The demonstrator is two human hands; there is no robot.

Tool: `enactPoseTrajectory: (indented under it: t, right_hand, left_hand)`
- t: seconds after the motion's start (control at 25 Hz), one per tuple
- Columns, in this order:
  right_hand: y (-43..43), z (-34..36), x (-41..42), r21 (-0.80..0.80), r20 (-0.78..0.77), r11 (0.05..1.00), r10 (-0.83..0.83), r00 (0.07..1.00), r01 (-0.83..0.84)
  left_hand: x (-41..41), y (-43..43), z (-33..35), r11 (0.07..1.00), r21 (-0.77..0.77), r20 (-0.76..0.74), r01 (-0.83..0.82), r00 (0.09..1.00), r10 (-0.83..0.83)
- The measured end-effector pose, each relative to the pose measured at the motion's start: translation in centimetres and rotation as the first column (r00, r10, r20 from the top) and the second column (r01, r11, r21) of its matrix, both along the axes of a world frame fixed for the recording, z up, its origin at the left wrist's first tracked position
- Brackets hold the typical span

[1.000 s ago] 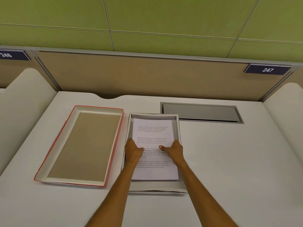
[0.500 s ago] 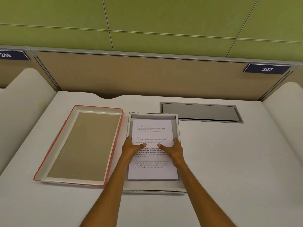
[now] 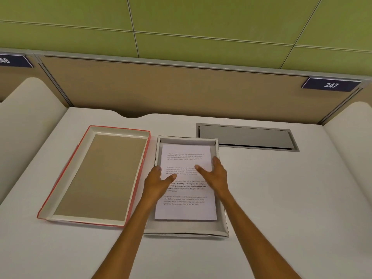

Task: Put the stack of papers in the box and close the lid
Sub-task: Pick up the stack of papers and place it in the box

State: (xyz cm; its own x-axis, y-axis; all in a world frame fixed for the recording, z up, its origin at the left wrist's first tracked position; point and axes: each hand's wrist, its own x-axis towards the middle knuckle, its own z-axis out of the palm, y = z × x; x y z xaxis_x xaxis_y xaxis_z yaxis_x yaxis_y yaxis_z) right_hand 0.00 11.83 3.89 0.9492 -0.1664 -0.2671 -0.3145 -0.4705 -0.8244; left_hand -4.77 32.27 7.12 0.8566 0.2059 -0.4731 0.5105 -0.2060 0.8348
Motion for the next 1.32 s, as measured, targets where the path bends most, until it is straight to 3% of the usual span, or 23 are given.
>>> enactPoseTrajectory:
  t: [0.08, 0.16, 0.24, 0.4, 0.72, 1.32]
  right_hand:
    - [-0.2, 1.4, 2.5, -0.003, 0.043, 0.994, 0.112, 0.993, -0.112]
    - [-0.3, 2.6, 5.1, -0.094, 0.045, 0.95, 0.302, 0.952, -0.297]
    - [-0.2, 3.3, 7.2, -0.201, 0.01, 0.871, 0.46, 0.888, -0.449]
    - [0.8, 3.3, 9.8, -0.25, -0.077, 0.762, 0.599, 0.797, -0.597]
    - [2.3, 2.2, 12.7, -0.295, -0.209, 0.678, 0.642, 0.738, -0.673]
    - [2.7, 1.2, 13.0, -0.308, -0.215, 0.706, 0.602, 0.769, -0.638]
  left_hand:
    - [-2.3, -0.3, 1.0, 0.899, -0.393, -0.199, -0.194, 0.972, 0.122]
    - [-4.6, -1.1, 1.6, 0.681, -0.617, -0.458, -0.395, 0.884, 0.097]
    - [-6.3, -2.0, 1.4, 0.563, -0.654, -0.595, -0.506, 0.803, 0.031]
    - [-7.8, -3.1, 0.4, 0.405, -0.699, -0.645, -0.589, 0.764, -0.004]
    - [-7.1, -3.5, -1.5, 0.486, -0.608, -0.704, -0.628, 0.709, 0.035]
    - [-6.4, -3.2, -3.5, 0.43, -0.64, -0.698, -0.637, 0.715, 0.021]
